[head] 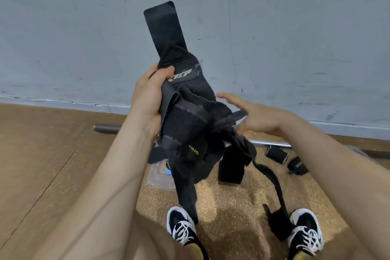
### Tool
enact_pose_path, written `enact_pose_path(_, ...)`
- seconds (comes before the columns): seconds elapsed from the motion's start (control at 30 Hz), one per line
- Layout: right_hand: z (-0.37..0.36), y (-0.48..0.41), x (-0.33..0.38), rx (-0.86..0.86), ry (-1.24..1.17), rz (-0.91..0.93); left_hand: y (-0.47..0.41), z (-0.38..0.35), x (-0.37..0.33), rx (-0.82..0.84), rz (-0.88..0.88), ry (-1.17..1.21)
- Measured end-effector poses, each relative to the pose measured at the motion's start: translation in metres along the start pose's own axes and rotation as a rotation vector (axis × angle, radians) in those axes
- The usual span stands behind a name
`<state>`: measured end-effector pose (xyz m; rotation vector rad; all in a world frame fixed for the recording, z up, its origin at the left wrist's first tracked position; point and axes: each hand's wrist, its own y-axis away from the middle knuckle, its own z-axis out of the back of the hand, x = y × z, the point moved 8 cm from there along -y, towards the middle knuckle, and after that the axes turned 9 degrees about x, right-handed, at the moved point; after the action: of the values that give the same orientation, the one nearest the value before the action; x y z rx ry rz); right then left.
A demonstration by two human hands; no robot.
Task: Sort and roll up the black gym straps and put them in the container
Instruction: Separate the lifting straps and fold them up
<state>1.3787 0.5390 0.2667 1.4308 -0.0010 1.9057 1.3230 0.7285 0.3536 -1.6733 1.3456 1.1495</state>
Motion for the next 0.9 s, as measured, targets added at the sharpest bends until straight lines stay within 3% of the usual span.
enact_pose_path(0.07,-0.027,0.009,0.028,0.197,-0.229,0.135,-0.003,-0.005,0.007,0.019,0.019,0.028)
enact_pose_path(0.1,-0.039,0.009,0.032,0.216,-0.241,0.157,-0.004,-0.005,0.012,0.010,0.037,0.032)
enact_pose_path(0.17,-0.046,-0.001,0.032,0.034,-0.191,0.167,-0.004,-0.004,0.018,-0.013,0.084,0.040)
enact_pose_path(0.23,-0.038,-0.010,0.024,-0.168,-0.273,0.177,-0.003,-0.001,0.024,-0.008,0.167,0.075)
enact_pose_path(0.3,-0.028,-0.011,0.018,-0.264,-0.365,0.168,-0.002,0.003,0.022,0.031,0.201,0.105)
enact_pose_path(0.37,-0.018,-0.008,0.014,-0.325,-0.422,0.152,-0.004,0.022,0.000,-0.041,0.080,-0.149)
enact_pose_path(0.43,-0.012,-0.005,0.010,-0.393,-0.495,0.162,0.001,0.040,-0.024,-0.177,-0.057,-0.612)
enact_pose_path(0.57,-0.008,-0.003,0.004,-0.467,-0.505,0.130,0.006,0.033,-0.031,-0.157,-0.121,-1.140)
enact_pose_path(0.73,0.000,-0.001,-0.006,-0.364,-0.455,0.091,0.024,0.069,-0.072,-0.517,-0.304,-1.124)
enact_pose_path(0.83,0.013,0.007,-0.017,-0.419,-0.532,0.060,0.031,0.082,-0.080,-0.617,-0.302,-1.250)
enact_pose_path(0.9,0.022,0.014,-0.027,-0.479,-0.670,0.030,0.026,0.095,-0.074,-0.580,-0.198,-1.322)
